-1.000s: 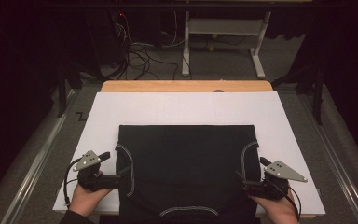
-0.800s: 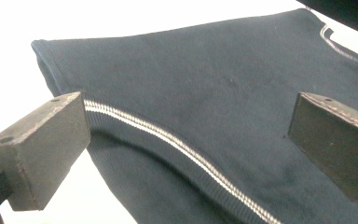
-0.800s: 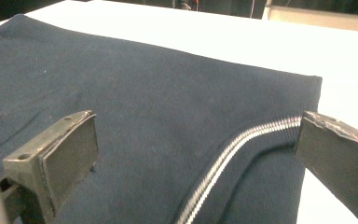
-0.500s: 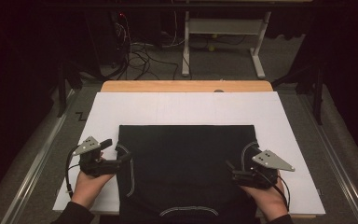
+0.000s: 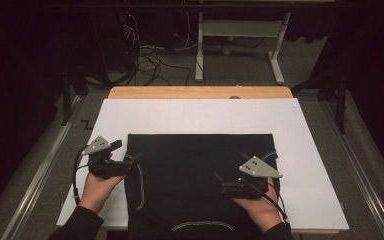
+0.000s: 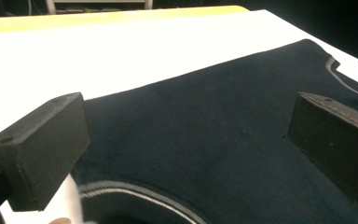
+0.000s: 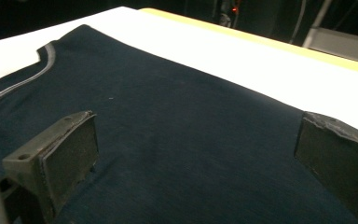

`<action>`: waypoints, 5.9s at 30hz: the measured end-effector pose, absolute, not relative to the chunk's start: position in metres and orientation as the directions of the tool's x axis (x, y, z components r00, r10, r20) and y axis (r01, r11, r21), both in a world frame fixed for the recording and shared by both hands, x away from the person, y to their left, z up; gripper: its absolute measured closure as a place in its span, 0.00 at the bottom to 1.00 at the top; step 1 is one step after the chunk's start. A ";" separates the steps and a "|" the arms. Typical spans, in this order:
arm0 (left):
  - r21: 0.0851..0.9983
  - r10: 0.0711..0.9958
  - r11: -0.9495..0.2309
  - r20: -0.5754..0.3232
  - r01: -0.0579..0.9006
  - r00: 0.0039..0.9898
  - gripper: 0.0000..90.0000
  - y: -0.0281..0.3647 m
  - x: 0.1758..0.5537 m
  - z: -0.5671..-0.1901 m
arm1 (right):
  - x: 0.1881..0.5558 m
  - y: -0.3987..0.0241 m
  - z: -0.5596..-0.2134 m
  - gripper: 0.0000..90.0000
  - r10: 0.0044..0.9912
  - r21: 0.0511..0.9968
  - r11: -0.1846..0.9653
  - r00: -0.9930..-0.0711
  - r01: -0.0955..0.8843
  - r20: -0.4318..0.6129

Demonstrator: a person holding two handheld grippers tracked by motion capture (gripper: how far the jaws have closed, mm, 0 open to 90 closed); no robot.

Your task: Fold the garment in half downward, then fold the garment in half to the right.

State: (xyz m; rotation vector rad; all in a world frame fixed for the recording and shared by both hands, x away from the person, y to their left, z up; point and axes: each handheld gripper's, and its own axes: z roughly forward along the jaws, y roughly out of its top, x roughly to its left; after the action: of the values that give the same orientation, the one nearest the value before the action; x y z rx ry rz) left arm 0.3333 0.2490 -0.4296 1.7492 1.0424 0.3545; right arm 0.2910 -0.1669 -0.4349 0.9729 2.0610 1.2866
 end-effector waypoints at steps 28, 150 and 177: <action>0.863 0.772 -0.072 -0.270 0.501 0.575 0.00 0.258 0.398 -0.420 | 0.269 -0.056 -0.432 0.00 0.666 0.902 0.348 -0.745 0.256 -0.045; 0.775 0.860 -0.060 -0.279 0.628 0.427 0.64 0.277 0.414 -0.482 | 0.229 0.056 -0.464 0.83 0.475 0.714 0.666 -0.861 0.216 -0.183; 0.759 0.867 -0.125 -0.230 0.639 0.443 0.85 0.257 0.423 -0.482 | 0.230 0.048 -0.462 0.83 0.476 0.745 0.628 -0.868 0.225 -0.139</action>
State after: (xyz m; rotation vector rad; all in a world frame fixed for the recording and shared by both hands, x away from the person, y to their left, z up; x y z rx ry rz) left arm 0.4226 0.2569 -0.4816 1.8479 1.2783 0.3396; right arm 0.2296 0.0479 -0.4620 0.5637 2.5300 1.0923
